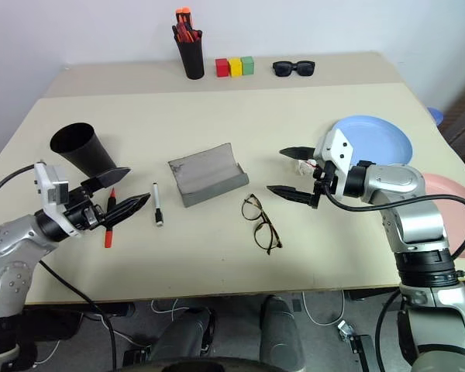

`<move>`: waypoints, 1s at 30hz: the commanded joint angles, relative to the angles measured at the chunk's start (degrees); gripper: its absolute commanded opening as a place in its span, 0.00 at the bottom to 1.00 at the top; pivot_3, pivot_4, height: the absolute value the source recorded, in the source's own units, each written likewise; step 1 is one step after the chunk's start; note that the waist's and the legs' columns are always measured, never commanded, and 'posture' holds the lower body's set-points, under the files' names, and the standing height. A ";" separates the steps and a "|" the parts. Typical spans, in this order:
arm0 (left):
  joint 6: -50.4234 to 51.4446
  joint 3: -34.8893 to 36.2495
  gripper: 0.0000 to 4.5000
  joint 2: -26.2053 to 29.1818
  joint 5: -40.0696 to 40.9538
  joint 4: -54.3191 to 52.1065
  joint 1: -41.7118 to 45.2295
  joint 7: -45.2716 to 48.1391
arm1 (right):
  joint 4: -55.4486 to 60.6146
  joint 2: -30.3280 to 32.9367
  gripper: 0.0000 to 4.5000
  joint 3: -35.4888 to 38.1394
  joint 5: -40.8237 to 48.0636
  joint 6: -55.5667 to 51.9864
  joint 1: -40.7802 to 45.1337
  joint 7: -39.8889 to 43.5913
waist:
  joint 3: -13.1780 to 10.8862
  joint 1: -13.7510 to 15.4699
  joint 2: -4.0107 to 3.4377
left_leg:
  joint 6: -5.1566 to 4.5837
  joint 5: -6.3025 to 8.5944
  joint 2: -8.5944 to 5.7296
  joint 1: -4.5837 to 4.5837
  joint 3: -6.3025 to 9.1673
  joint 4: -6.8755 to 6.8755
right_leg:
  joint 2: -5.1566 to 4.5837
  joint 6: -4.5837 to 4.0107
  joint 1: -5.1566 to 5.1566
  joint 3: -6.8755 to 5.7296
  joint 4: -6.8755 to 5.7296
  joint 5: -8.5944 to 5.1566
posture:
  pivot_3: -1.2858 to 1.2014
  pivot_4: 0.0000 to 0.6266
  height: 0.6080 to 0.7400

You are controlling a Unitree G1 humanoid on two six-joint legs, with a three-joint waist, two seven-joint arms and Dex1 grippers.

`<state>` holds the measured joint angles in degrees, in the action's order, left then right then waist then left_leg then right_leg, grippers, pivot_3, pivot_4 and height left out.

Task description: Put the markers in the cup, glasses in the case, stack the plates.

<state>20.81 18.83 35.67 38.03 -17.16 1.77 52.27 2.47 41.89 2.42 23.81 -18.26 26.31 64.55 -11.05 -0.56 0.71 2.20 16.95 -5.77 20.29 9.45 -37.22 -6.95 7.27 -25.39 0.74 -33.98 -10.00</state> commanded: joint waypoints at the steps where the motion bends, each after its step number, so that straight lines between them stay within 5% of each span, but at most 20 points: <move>1: -0.54 1.25 1.00 0.97 0.85 -1.03 -0.19 0.52 | 3.74 0.76 0.99 0.86 0.95 -0.54 -0.24 -0.27 | 0.00 0.00 0.00 | 0.00 0.00 0.00 0.00 0.00 0.00 | 0.00 0.00 0.00 0.00 0.00 0.00 | 0.52 0.24 1.00; 18: 2.94 8.72 1.00 5.76 3.20 1.76 -0.68 -1.55 | 4.27 -6.51 0.99 -4.06 -0.97 0.91 1.08 -4.29 | -0.01 -0.09 -0.01 | 0.03 0.03 0.19 -0.01 -0.08 0.00 | 0.15 -0.08 -0.04 0.01 0.02 0.05 | 0.52 0.24 1.00; 23: 7.02 9.35 1.00 5.92 1.02 -4.43 -4.76 -9.29 | 4.20 -7.88 0.99 -4.84 -1.63 2.50 0.32 -4.31 | 0.01 -0.01 0.01 | 0.06 0.06 0.19 0.02 -0.06 0.00 | 0.15 -0.09 -0.04 0.01 0.09 0.06 | 0.52 0.24 1.00; 30: 28.03 11.11 1.00 6.14 1.95 -11.96 -8.52 -28.49 | 3.78 -10.04 0.99 -6.10 -2.37 3.84 0.41 -4.96 | 0.00 -0.16 0.01 | 0.07 0.08 0.25 -0.04 -0.06 0.01 | 0.23 -0.09 -0.04 0.02 0.03 0.05 | 0.52 0.24 1.00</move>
<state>44.04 27.45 41.37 40.48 -27.24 -7.02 29.52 5.33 32.38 -3.79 21.44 -15.82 26.38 59.86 -11.05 -0.72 0.71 2.27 17.03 -5.51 20.25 9.39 -37.21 -6.71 7.18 -25.43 0.76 -33.96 -9.94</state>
